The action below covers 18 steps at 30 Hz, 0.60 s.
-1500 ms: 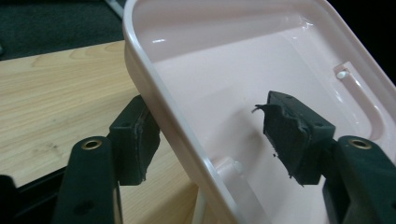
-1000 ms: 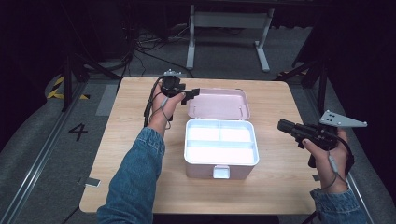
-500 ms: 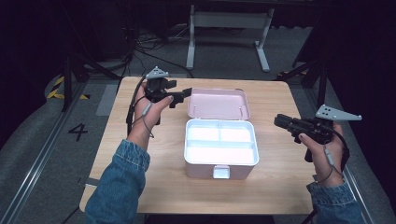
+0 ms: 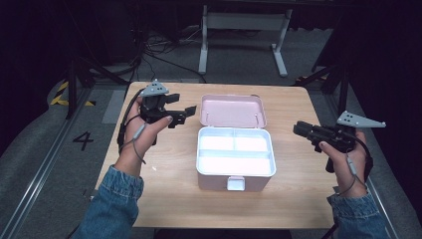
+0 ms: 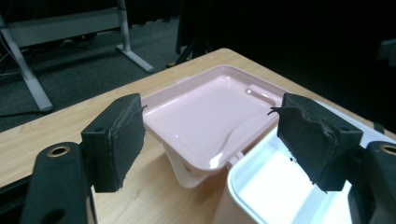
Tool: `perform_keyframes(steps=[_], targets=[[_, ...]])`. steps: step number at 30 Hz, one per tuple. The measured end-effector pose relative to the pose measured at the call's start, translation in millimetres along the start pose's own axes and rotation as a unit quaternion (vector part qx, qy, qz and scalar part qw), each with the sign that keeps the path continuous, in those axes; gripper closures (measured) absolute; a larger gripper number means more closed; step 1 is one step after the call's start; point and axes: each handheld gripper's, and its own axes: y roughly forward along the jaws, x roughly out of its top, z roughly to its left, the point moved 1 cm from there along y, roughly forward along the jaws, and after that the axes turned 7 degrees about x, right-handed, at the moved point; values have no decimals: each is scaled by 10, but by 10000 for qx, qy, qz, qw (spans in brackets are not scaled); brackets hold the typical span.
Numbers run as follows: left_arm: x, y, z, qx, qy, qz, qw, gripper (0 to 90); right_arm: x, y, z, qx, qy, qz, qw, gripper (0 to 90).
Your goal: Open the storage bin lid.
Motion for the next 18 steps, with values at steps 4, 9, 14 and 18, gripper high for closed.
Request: perform_keyframes(steps=[4, 9, 14, 18], targets=[[-71, -101, -24, -31, 176, 170, 9997, 237, 0, -27, -15, -97, -4, 47, 9999, 686], [-168, -230, -30, 101, 258, 227, 9994, 237, -11, -100, -53, -297, 29, 108, 9995, 655], [-288, -370, -19, 208, 196, 168, 9994, 237, -22, -151, -97, -402, 40, 130, 9991, 649], [-418, -495, 16, 338, 64, 107, 9994, 238, -43, -181, -128, -454, 71, 179, 9988, 642]])
